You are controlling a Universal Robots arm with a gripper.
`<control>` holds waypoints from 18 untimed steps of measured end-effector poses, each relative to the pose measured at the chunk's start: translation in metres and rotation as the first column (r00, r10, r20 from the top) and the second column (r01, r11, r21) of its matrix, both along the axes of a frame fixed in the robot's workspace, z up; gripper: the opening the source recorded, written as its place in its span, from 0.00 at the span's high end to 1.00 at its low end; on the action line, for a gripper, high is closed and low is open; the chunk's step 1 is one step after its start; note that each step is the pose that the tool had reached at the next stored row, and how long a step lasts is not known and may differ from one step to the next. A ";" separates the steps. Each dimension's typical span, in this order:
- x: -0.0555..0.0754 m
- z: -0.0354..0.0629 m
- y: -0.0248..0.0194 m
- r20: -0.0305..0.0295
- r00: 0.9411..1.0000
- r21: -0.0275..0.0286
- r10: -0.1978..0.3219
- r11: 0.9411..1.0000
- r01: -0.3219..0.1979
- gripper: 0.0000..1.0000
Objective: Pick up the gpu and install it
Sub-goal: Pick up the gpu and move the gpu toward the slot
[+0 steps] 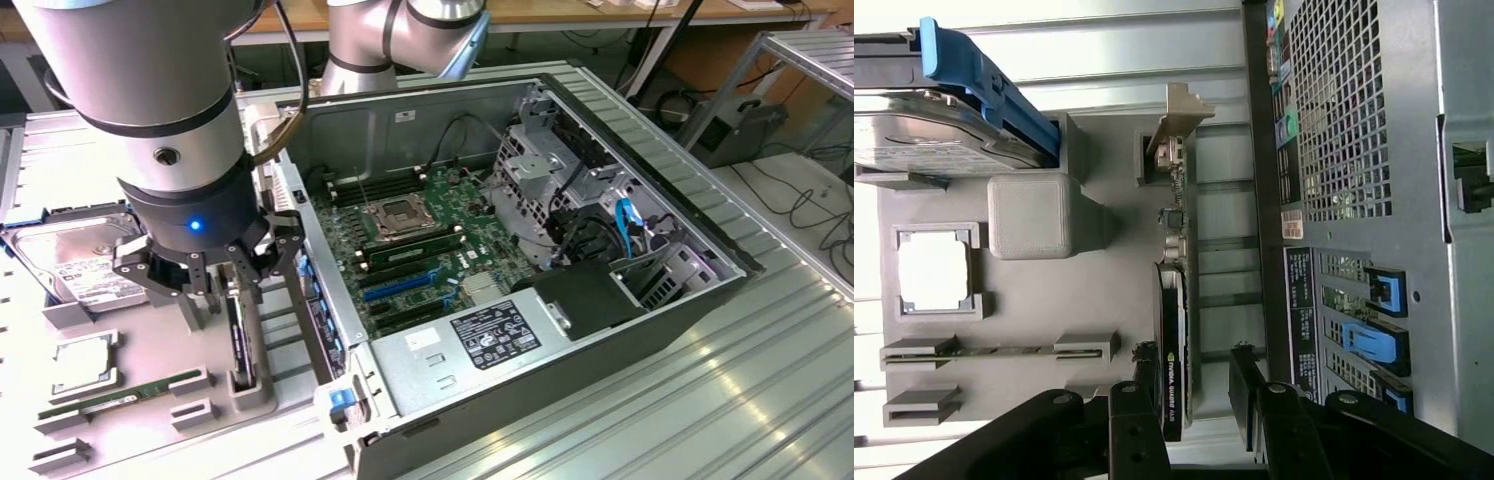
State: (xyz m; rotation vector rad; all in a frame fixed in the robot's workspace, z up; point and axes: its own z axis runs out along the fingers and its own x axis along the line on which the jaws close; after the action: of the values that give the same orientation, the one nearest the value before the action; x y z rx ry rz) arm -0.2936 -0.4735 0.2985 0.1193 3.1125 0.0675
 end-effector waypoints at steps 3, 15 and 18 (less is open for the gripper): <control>0.000 -0.0010 0.0000 0.000 1.000 0.000 0.000 1.000 0.000 0.58; 0.000 -0.0043 0.0002 0.000 1.000 0.000 0.000 1.000 0.000 0.58; 0.000 -0.0048 0.0002 0.000 1.000 0.000 0.000 1.000 0.000 0.58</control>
State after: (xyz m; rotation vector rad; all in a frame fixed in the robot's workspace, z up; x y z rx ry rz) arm -0.2936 -0.4733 0.2937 0.1194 3.1125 0.0675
